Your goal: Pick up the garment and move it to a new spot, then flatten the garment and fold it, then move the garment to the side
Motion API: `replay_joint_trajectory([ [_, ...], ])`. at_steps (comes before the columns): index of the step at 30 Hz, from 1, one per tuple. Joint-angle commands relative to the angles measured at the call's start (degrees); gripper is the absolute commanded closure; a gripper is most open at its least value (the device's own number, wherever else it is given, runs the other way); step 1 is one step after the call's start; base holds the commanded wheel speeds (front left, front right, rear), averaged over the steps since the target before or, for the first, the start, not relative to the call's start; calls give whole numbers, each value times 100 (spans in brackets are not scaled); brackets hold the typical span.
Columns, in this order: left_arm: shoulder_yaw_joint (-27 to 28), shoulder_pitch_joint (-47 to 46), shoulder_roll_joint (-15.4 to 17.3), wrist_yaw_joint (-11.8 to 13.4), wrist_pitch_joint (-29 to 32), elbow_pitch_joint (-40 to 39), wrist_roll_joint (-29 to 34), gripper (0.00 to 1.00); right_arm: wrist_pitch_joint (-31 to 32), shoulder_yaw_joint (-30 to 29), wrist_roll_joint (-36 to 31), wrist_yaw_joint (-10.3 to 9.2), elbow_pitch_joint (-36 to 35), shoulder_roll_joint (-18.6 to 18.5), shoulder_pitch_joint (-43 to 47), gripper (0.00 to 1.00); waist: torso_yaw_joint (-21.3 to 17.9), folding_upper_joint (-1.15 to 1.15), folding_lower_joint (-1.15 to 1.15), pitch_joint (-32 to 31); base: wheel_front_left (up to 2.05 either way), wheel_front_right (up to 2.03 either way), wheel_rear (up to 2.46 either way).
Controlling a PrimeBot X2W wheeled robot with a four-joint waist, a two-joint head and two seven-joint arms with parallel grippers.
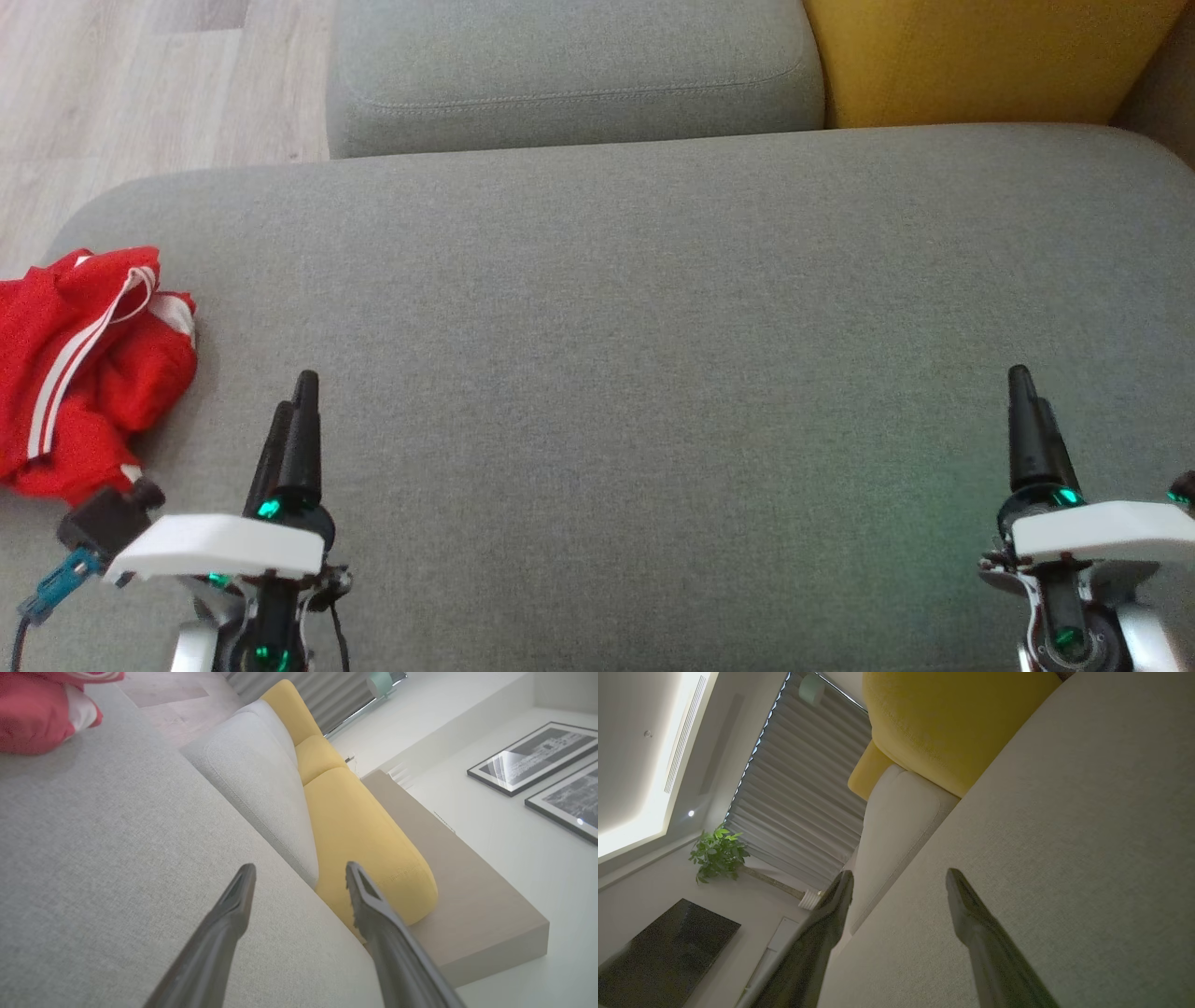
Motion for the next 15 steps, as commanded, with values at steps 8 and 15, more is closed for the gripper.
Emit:
replay_joint_trajectory([
  [8,-82,-224,187,40,-167,-300,802,0,-131,180,-839,22,-288,-130,-227,0,14,0,0,-34,0,0,0],
  [15,-217,-152,275,125,-302,-331,1456,0,-199,246,-1511,25,-290,-125,-182,0,26,0,0,-58,0,0,0],
])
